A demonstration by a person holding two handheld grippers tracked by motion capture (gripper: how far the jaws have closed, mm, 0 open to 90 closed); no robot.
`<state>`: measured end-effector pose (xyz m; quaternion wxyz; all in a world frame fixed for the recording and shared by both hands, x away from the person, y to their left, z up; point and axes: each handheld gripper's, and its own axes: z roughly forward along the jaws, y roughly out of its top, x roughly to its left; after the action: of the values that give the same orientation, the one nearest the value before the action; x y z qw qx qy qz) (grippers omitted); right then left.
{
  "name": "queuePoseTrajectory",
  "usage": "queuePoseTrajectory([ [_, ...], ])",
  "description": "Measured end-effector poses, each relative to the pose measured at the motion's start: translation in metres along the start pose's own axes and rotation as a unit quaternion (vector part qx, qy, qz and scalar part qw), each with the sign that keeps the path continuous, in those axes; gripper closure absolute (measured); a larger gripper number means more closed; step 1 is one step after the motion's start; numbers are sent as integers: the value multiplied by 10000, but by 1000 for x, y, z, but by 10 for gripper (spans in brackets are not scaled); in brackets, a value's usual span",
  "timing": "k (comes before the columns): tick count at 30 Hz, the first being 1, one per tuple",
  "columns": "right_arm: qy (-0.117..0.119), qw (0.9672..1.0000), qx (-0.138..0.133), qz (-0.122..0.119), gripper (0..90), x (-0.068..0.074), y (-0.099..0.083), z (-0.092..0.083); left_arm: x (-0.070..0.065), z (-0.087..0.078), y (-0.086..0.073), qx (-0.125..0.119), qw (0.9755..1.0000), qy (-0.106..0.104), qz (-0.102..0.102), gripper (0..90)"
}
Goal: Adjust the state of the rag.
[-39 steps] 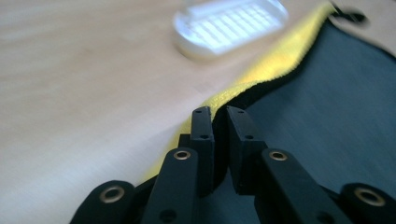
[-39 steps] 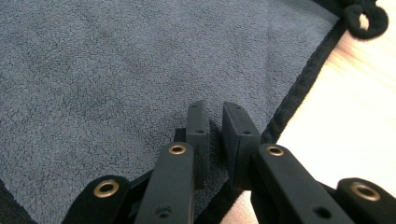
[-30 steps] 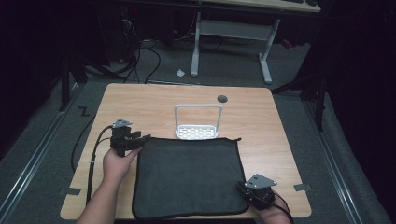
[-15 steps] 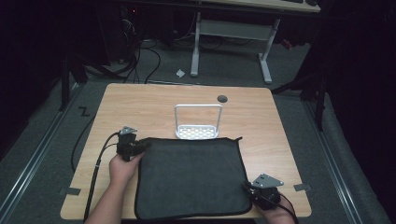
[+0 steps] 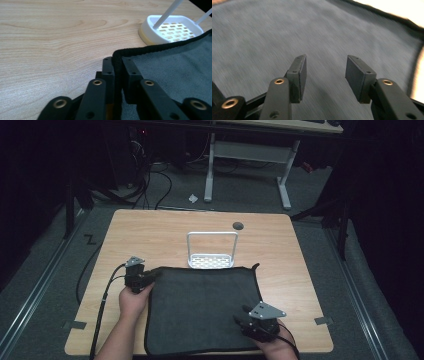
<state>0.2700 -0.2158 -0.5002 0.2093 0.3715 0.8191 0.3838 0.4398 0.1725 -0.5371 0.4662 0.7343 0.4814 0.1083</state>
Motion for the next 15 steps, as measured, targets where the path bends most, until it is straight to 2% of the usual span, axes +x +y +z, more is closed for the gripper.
queuePoseTrajectory([
  [2, 61, 10000, -26, -71, 537, 8, 11, 10, -2, 0, 0, 7, 9999, 52, 112, 766],
  [4, 18, 9998, -32, -172, 565, 18, 20, 20, -4, 0, -1, 13, 9998, 70, 192, 773],
  [6, 71, 9995, -11, -322, 566, 28, 30, 31, -5, 0, -1, 14, 9996, 85, 261, 782],
  [9, 152, 9983, 46, -567, 536, 46, 42, 47, -3, 0, -1, -36, 9999, 87, 121, 817],
  [13, 375, 9956, 162, -841, 492, 69, 55, 67, -3, 1, -1, -42, 9998, 146, 84, 832],
  [15, 521, 9945, 173, -891, 485, 80, 61, 76, -2, 1, -1, -33, 9999, 118, 33, 835],
])
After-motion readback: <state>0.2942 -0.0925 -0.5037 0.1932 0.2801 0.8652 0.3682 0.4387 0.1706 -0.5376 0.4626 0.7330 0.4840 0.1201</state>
